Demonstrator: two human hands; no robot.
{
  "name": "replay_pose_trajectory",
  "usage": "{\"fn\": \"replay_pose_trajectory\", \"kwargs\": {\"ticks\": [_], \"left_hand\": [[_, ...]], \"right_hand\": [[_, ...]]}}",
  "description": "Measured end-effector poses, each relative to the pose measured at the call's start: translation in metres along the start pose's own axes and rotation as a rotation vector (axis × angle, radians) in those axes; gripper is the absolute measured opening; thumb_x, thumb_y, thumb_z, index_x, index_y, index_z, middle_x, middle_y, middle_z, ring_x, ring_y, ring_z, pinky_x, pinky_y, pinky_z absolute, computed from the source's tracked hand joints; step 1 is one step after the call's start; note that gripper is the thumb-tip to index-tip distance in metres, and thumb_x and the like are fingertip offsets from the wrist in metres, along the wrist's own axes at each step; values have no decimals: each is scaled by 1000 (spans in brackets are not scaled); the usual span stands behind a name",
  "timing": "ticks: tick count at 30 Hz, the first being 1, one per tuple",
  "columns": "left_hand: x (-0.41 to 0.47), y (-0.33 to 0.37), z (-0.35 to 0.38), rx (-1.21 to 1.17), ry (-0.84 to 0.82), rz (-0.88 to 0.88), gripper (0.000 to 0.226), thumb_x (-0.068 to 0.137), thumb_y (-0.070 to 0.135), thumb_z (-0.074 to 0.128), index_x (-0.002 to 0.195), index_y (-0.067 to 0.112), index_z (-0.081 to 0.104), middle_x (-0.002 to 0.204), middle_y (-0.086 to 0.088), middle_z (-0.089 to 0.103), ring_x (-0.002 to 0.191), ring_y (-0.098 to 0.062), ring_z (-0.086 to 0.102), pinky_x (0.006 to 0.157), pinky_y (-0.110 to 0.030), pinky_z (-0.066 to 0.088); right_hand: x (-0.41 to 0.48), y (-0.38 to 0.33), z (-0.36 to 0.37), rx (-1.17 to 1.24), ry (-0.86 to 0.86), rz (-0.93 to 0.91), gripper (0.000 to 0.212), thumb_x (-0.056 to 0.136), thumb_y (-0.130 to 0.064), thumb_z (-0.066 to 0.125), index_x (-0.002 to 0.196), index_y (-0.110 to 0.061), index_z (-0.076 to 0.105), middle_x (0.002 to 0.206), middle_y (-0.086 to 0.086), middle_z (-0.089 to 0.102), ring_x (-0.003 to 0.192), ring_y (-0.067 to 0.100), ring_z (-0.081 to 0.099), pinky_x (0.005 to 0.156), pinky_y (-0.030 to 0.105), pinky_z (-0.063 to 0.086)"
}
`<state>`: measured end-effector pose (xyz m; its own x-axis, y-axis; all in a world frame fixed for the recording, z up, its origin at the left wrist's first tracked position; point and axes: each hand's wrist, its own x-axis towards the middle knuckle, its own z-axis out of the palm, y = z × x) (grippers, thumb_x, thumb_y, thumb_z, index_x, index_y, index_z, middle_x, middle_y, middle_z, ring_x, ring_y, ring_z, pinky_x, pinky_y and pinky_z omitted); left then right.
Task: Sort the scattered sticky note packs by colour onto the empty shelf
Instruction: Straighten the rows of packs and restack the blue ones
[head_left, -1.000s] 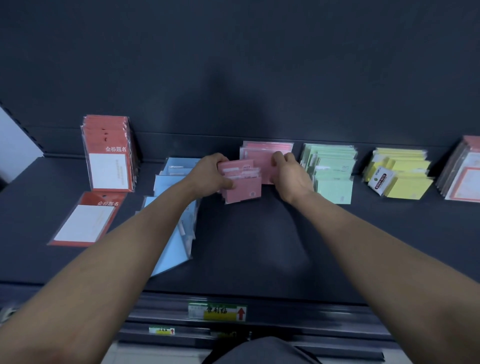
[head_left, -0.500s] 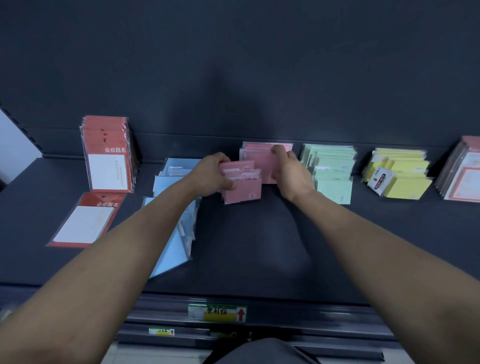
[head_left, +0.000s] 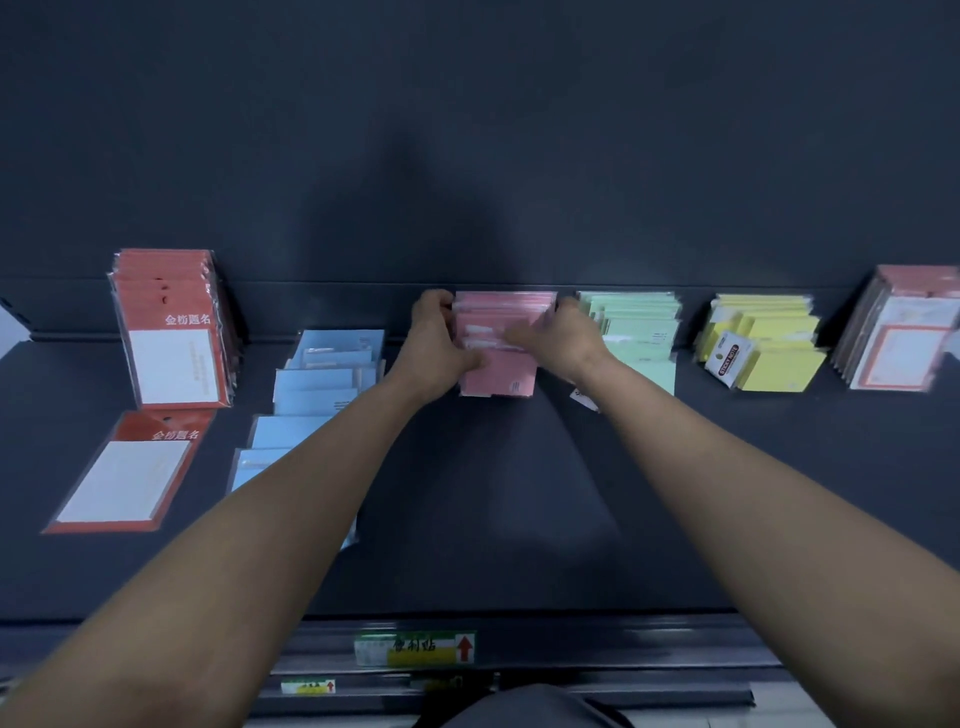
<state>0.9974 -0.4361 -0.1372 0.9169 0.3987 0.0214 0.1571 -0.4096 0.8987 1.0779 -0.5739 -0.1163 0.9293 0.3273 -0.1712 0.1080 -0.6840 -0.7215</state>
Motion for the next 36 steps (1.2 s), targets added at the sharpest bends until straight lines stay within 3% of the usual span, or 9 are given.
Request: {"fn": "replay_pose_trajectory", "kwargs": {"ticks": [2, 4, 7, 13, 21, 24, 28, 31, 36], "left_hand": [[2, -5, 2, 92, -30, -79, 90, 73, 17, 80, 142, 9, 22, 138, -9, 31, 121, -19, 42, 101, -26, 39], [4, -8, 1, 210, -128, -157, 91, 74, 22, 79, 144, 9, 23, 142, -10, 25, 125, -20, 36, 97, -23, 31], [9, -8, 1, 278, -236, -207, 101, 70, 18, 80, 147, 12, 15, 144, -11, 21, 129, -24, 33, 104, -29, 30], [17, -4, 13, 235, -188, -86, 80, 78, 10, 71, 143, 13, 24, 130, -11, 32, 116, -19, 39, 94, -21, 31], [22, -9, 13, 260, -239, -91, 77, 81, 17, 69, 143, 13, 23, 134, -10, 28, 113, -14, 36, 93, -19, 27], [21, -9, 15, 252, -226, -110, 78, 80, 16, 69, 143, 14, 23, 134, -10, 28, 122, -20, 35, 94, -21, 27], [23, -8, 11, 232, -236, -165, 83, 76, 17, 74, 143, 15, 24, 139, -10, 28, 117, -16, 34, 93, -23, 28], [20, -7, 10, 228, -214, -188, 86, 76, 19, 75, 144, 12, 22, 140, -11, 27, 124, -21, 36, 97, -24, 31], [16, -6, 11, 115, -106, -207, 71, 70, 15, 77, 127, 9, 35, 129, -13, 46, 112, -24, 51, 96, -39, 48]], "right_hand": [[-1, -1, 1, -102, -138, 65, 63, 74, -35, 79, 120, -8, 46, 104, 8, 57, 91, 20, 59, 71, 23, 47], [-2, -2, 2, -216, -180, 120, 83, 75, -24, 78, 138, 0, 31, 123, 10, 55, 111, 24, 57, 88, 28, 48], [-2, -1, 5, -265, -182, 125, 87, 78, -20, 75, 142, 3, 21, 129, 12, 53, 118, 25, 54, 99, 34, 45], [-1, 4, 1, -197, -18, 17, 61, 81, -14, 72, 129, 0, 37, 123, 14, 57, 112, 29, 56, 79, 29, 43], [0, 6, 0, -210, -99, 38, 70, 83, -19, 70, 136, 1, 30, 129, 13, 53, 118, 28, 53, 86, 28, 42], [-3, 5, 0, -222, -105, 41, 69, 83, -19, 69, 137, 1, 30, 127, 13, 54, 115, 28, 54, 84, 28, 44], [-4, 4, -4, -278, -105, 37, 64, 79, -18, 71, 132, 1, 41, 121, 12, 59, 101, 25, 58, 73, 25, 45], [-5, 4, -8, -269, -94, 24, 58, 78, -15, 73, 128, -1, 46, 119, 11, 60, 104, 26, 60, 81, 28, 50], [-8, 6, -11, -259, -67, -16, 30, 86, -17, 66, 108, 2, 61, 103, 13, 63, 95, 28, 60, 76, 29, 48]]}}
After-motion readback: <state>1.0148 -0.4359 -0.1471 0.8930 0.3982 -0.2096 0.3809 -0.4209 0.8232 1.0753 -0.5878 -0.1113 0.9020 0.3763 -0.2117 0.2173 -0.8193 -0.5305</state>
